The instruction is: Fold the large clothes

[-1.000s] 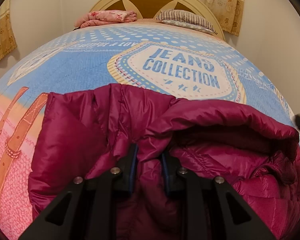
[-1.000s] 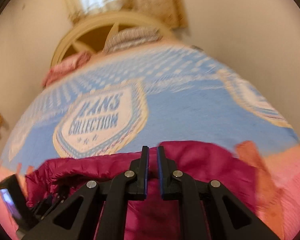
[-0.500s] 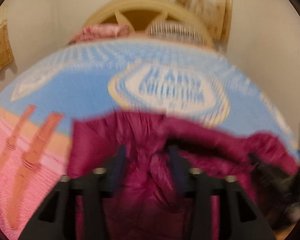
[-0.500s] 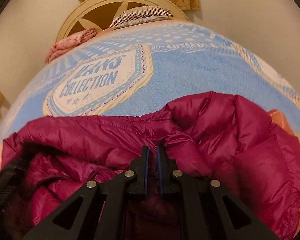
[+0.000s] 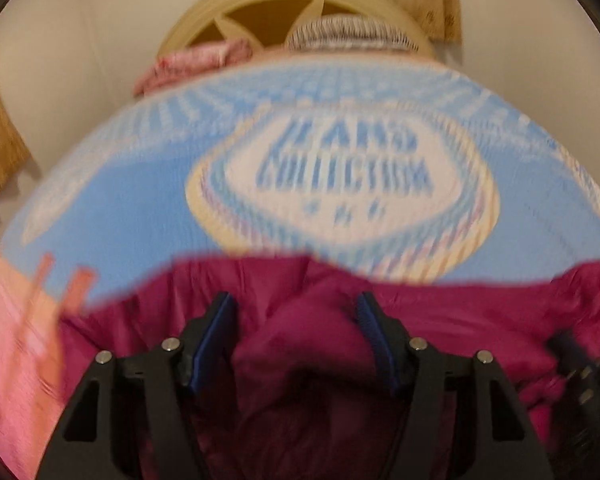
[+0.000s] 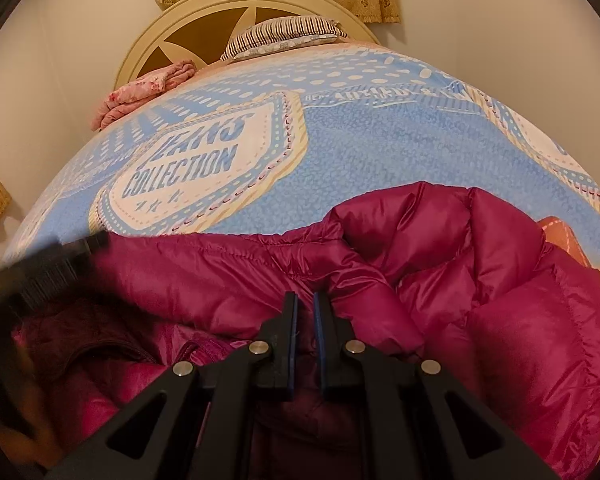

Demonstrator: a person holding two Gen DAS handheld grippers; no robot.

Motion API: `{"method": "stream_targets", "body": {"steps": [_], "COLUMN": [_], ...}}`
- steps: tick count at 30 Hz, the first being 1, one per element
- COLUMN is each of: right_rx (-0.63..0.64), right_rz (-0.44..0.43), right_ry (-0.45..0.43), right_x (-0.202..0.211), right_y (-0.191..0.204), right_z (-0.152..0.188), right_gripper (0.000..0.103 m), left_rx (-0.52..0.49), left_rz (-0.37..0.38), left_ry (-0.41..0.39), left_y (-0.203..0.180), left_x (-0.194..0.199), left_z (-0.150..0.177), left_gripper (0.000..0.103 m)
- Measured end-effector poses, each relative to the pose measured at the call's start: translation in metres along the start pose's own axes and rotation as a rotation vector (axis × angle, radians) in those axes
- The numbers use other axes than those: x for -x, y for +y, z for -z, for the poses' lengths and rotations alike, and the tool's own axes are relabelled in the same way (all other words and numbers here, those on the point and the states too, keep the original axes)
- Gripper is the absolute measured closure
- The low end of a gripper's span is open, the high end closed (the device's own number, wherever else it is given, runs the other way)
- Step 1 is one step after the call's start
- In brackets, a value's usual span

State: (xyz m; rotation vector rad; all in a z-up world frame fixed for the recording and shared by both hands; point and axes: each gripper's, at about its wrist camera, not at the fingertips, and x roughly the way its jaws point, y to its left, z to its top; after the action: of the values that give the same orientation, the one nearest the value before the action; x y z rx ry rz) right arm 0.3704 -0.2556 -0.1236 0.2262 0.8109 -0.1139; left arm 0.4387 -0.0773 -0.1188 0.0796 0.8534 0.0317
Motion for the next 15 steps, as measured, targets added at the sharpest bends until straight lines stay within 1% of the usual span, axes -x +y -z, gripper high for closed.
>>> {"method": "stream_targets", "body": {"steps": [3,7,11,14,15], "right_rx": [0.007,0.013,0.058,0.092,0.101], "right_rz": [0.006,0.014,0.065,0.106,0.117], "right_ry": [0.002,0.006,0.015,0.014,0.018], "right_x": [0.0,-0.002,-0.007,-0.008,-0.008], "right_y": [0.001,0.003,0.012,0.018,0.02], "right_z": [0.0,0.0,-0.002,-0.002,-0.003], "right_gripper": [0.095,0.095,0.095,0.095,0.095], "left_rx": [0.011,-0.014,-0.027,-0.025,-0.019], "left_rz": [0.005,-0.033,-0.06,-0.059,-0.047], "left_ry": [0.012,0.013,0.012,0.015,0.019], "left_y": [0.002,-0.007,-0.013,-0.012,-0.01], "left_x": [-0.003,-0.006,-0.008,-0.008,-0.007], "left_z": [0.002,0.002,0.001,0.0,-0.001], "left_gripper": [0.032,0.029,0.026,0.025,0.026]}}
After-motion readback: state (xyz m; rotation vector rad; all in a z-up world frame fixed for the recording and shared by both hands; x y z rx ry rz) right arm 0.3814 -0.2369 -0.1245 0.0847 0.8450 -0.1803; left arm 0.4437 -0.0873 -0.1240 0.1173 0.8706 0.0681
